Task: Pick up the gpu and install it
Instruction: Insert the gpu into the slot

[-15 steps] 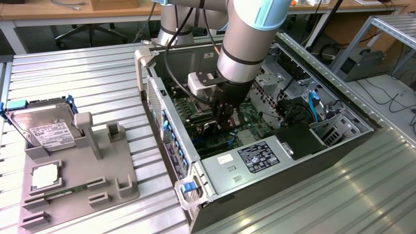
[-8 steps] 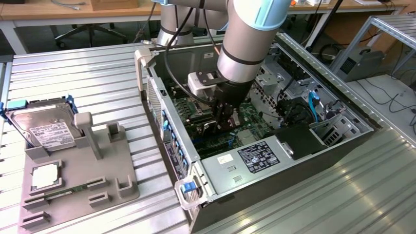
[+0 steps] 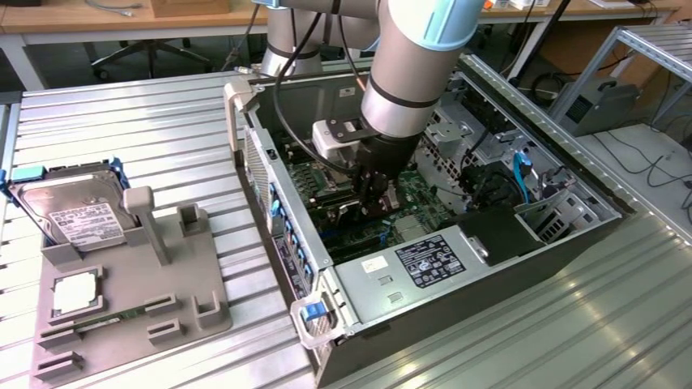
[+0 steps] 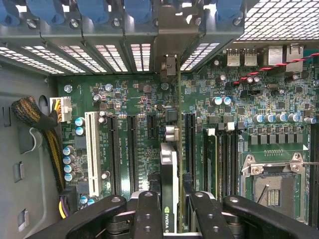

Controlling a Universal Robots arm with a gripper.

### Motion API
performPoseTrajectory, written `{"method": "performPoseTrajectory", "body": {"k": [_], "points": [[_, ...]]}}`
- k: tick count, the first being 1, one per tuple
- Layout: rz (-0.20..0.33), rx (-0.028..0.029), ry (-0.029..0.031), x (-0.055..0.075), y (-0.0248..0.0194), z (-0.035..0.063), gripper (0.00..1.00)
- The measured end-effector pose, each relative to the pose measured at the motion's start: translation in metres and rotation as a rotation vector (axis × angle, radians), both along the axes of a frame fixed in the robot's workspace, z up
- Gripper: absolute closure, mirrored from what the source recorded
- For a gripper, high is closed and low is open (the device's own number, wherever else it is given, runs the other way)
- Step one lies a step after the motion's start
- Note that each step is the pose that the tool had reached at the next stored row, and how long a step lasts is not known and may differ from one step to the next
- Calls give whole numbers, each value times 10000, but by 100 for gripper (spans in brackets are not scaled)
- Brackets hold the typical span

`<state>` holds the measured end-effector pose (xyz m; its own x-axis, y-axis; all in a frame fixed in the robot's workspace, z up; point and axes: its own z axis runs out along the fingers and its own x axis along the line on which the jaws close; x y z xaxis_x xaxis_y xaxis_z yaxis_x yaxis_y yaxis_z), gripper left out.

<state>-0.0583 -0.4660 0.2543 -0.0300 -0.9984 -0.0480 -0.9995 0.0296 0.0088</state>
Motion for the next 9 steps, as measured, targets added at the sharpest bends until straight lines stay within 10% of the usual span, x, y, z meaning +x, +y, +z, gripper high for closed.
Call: {"method": "performPoseTrajectory", "body": {"k": [9], "points": [[0, 0, 0, 0, 0, -8, 73]]}}
